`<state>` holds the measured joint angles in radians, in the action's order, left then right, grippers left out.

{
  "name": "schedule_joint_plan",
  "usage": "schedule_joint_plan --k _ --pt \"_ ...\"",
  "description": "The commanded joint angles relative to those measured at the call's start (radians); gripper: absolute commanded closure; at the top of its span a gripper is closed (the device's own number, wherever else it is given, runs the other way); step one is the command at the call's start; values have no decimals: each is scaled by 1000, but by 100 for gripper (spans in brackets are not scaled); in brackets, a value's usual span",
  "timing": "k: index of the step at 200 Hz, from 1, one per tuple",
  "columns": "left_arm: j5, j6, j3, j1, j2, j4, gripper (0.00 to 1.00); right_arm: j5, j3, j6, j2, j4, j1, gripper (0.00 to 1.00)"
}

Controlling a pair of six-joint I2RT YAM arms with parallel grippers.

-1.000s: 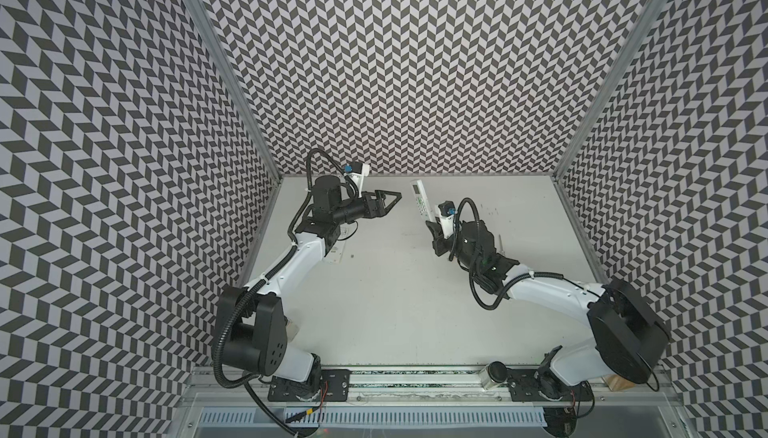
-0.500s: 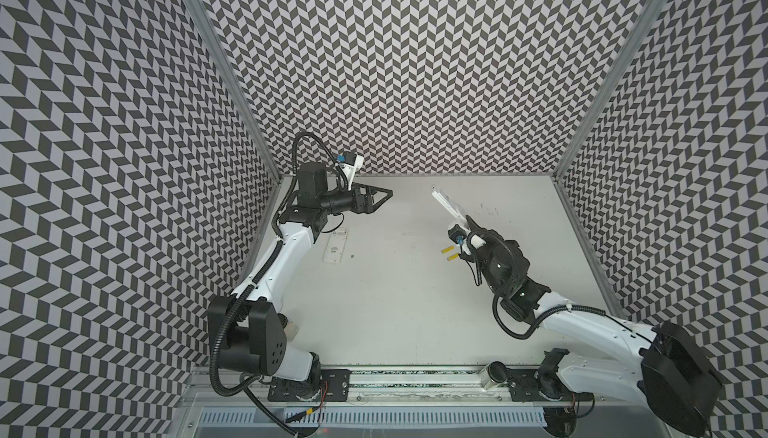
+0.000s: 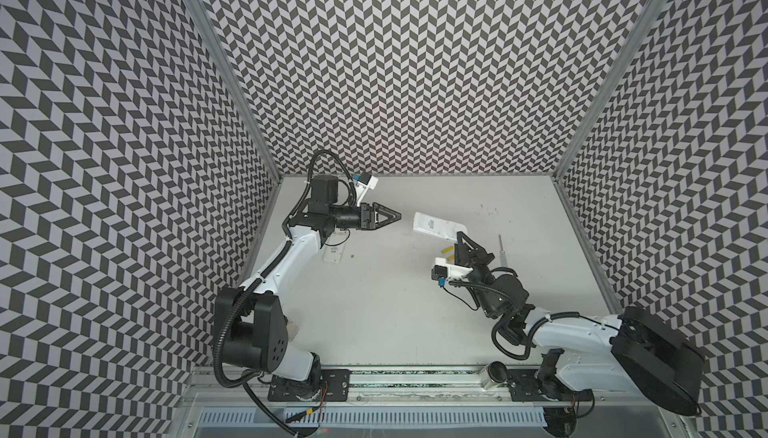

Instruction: Unload the batteries from the remote control

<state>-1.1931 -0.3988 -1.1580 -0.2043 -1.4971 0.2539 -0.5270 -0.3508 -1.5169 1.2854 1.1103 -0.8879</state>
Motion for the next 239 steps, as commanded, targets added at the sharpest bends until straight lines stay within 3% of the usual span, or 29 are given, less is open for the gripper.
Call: schedule_joint_plan --k 1,43,65,134,163,190,216,239 --pt "-79 -59 21 -27 -22 -67 19 -19 -16 -65 9 160 -11 100" --pt "-114 -118 31 -56 -67 -127 23 -21 -30 -64 41 153 -22 100" --pt "-126 -174 47 -65 -80 -181 34 -32 -35 -65 65 151 -29 100" --pt "-121 -164 41 -81 -86 -167 39 -49 -66 -85 131 183 -69 100" --pt "-121 -205 54 -89 -100 -209 51 -64 -87 -92 168 211 -86 100" --pt "-110 -171 40 -92 -103 -176 63 -97 -97 -117 208 263 -109 100" --pt "-108 -207 55 -89 -103 -221 86 -131 -117 -131 244 280 -126 88" --pt "-91 -176 48 -79 -101 -197 95 -128 -113 -133 246 292 -133 71"
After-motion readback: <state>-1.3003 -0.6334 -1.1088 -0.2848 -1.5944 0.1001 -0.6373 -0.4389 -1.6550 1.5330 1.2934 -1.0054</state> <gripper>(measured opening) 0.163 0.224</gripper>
